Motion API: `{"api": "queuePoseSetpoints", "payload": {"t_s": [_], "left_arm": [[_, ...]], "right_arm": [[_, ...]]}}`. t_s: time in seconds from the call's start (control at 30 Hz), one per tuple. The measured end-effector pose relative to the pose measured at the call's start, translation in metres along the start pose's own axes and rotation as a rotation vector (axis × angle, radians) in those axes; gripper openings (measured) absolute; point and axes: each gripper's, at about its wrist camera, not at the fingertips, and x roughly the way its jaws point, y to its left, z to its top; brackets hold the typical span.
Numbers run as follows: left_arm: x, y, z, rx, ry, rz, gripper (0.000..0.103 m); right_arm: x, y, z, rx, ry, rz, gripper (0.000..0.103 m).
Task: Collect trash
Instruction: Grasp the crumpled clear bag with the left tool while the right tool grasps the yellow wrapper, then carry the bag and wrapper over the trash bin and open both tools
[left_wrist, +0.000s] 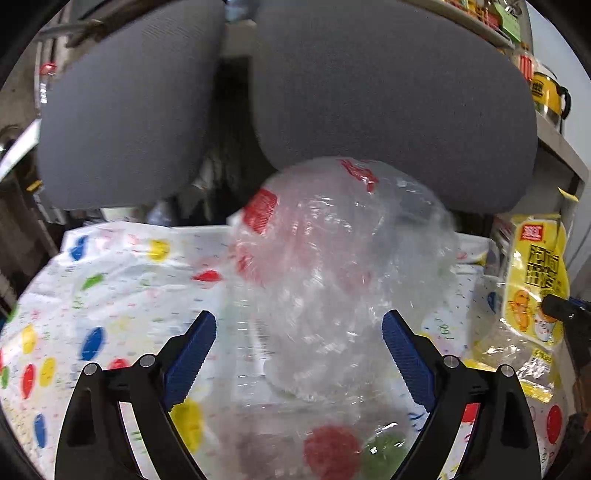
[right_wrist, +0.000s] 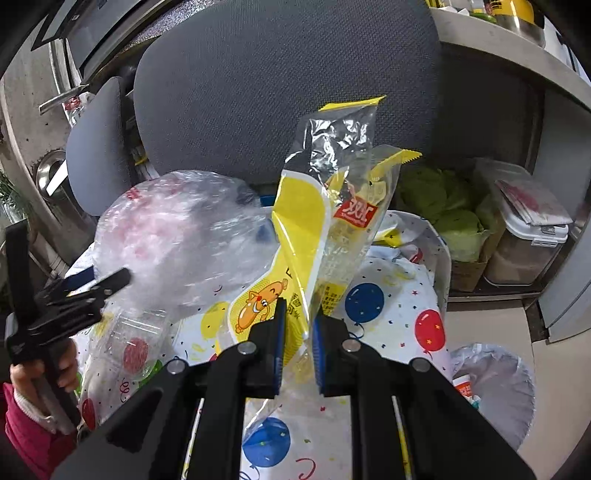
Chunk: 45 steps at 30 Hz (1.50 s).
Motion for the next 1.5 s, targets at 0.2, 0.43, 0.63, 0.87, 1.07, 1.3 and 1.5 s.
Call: {"api": "queuePoseSetpoints", "payload": {"t_s": [0.2,0.43,0.63,0.87,1.07,1.3,1.5], "left_arm": [[0.017,-0.016,0.006,0.028,0.032,-0.077,0.061],[-0.031,-0.033,0.010,0.065,-0.065,-0.114,0.015],[-0.110,-0.030,0.024,0.005,-0.212,-0.100,0.015],[-0.182,-0.049,0.015,0.005,-0.329,-0.102,0.015],[-0.177,-0.101,-0.019,0.016,-0.256,-0.218,0.015],[-0.135,-0.199,-0.053,0.137,-0.078,-0.404,0.015],[-0.095,-0.277,-0.071,0.245,0.058,-0.484,0.015]], "right_arm": [[0.008,-0.002,0.002,0.005,0.009,0.022,0.013],[-0.013,-0.005,0.001,0.019,-0.030,0.037,0.013],[-0.059,-0.005,-0.004,0.020,-0.109,0.025,0.013],[-0.123,-0.036,-0.029,0.051,-0.192,-0.051,0.013],[-0.167,-0.084,-0.065,0.114,-0.201,-0.162,0.013],[-0.201,-0.140,-0.112,0.213,-0.173,-0.299,0.013],[-0.199,-0.181,-0.141,0.262,-0.106,-0.409,0.013]]}}
